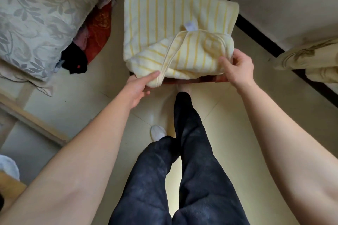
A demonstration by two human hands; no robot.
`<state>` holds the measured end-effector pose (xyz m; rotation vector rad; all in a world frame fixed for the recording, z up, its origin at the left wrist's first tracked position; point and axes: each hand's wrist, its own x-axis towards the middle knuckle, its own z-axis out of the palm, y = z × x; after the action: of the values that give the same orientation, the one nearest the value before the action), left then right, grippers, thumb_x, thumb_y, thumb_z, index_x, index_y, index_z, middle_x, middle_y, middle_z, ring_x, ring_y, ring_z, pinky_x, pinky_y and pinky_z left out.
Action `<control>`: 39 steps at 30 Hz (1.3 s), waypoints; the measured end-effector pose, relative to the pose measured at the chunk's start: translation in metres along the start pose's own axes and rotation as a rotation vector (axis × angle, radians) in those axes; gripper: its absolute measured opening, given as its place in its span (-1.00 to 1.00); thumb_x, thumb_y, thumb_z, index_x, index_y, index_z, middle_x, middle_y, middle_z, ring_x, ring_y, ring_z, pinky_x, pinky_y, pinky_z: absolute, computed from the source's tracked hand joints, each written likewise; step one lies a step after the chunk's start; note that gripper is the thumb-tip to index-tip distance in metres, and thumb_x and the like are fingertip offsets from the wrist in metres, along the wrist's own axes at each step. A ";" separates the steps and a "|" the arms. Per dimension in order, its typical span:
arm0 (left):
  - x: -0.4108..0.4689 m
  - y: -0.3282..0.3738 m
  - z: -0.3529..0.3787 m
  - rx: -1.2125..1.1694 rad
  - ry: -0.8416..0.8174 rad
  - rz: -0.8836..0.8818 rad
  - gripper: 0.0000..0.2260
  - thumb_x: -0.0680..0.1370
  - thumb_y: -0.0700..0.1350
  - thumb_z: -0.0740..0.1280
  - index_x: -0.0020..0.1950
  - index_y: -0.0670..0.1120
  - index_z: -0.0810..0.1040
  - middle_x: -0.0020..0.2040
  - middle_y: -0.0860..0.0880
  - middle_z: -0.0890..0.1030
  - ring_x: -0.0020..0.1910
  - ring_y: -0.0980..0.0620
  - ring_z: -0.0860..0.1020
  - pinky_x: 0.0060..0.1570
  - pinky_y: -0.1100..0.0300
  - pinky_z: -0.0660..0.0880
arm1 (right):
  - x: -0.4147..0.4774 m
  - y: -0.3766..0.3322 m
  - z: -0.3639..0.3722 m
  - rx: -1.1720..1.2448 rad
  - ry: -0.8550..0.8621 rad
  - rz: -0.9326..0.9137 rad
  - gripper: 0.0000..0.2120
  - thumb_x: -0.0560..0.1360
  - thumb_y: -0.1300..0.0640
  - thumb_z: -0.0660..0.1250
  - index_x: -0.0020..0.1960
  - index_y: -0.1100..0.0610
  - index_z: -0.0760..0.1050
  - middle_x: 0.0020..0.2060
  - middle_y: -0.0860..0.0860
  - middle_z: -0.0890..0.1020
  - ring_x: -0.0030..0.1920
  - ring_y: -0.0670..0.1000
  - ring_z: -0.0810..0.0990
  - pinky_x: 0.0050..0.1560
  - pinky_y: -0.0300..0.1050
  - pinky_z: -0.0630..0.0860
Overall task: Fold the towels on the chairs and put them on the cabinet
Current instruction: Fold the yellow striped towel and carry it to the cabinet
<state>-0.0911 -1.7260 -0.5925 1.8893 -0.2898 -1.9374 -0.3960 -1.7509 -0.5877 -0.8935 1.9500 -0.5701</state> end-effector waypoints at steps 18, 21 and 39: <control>-0.014 -0.001 0.014 -0.395 0.017 -0.222 -0.65 0.59 0.07 0.15 -0.36 0.01 0.48 -0.50 0.11 0.38 -0.57 0.14 0.27 -0.46 0.35 0.02 | -0.059 0.062 0.089 1.160 -0.313 0.834 -0.19 0.51 -0.43 0.09 0.55 0.11 0.21 0.42 0.23 0.42 0.40 0.22 0.45 0.37 0.16 0.42; -0.015 -0.003 0.007 -0.250 0.053 -0.172 -0.63 0.57 0.15 0.20 -0.31 0.01 0.60 -0.41 0.12 0.54 -0.50 0.13 0.48 -0.49 0.38 0.23 | -0.055 0.055 0.101 1.456 -0.343 0.787 -0.15 0.47 -0.42 0.20 0.54 0.15 0.25 0.40 0.24 0.47 0.37 0.23 0.50 0.39 0.19 0.42; -0.009 -0.020 0.023 0.376 0.647 0.497 -0.74 0.54 -0.30 0.18 0.20 -0.16 0.48 0.02 0.00 0.54 -0.05 0.07 0.49 -0.11 0.41 0.39 | -0.048 0.022 0.087 0.907 -0.454 0.744 -0.83 0.48 0.13 0.36 -0.24 0.08 0.41 -0.47 -0.07 0.40 -0.56 -0.14 0.28 -0.63 -0.35 0.12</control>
<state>-0.1165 -1.7077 -0.5912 2.2765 -0.8600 -0.9349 -0.3124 -1.7033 -0.6207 0.2663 1.2405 -0.6279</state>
